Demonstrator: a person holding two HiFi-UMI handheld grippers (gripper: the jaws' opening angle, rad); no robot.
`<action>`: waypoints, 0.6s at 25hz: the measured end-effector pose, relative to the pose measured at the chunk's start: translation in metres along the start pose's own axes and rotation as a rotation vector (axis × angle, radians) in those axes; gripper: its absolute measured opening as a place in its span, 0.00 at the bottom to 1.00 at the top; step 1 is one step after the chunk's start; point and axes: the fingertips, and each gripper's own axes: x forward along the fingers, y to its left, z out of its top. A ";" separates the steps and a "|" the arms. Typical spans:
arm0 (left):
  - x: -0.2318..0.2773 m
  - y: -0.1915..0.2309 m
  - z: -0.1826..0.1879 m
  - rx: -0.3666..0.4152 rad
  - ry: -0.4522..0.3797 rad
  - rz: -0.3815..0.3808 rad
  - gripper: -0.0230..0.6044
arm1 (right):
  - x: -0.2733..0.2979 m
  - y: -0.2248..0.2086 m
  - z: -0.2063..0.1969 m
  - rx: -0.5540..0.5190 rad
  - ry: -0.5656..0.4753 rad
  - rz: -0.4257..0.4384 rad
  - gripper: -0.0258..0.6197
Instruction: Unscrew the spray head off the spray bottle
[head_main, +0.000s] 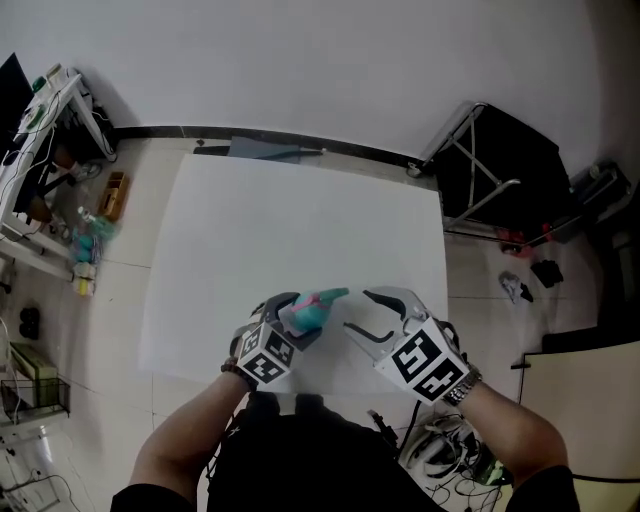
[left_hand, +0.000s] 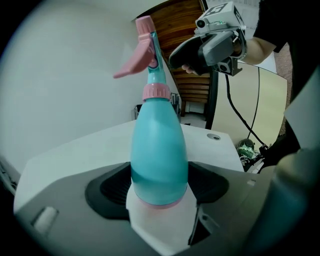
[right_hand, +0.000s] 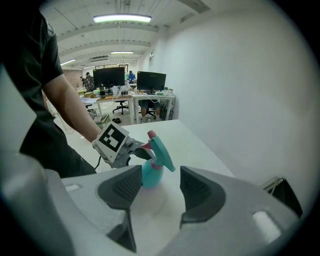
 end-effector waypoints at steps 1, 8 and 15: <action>0.002 0.001 -0.001 -0.003 -0.002 0.002 0.64 | 0.000 0.000 -0.002 0.010 -0.004 -0.004 0.39; 0.013 0.004 -0.007 0.011 -0.008 0.011 0.64 | 0.010 0.011 -0.023 0.133 -0.028 0.001 0.39; 0.020 0.012 -0.008 0.011 0.003 0.027 0.64 | 0.018 0.014 -0.036 0.213 -0.044 0.005 0.39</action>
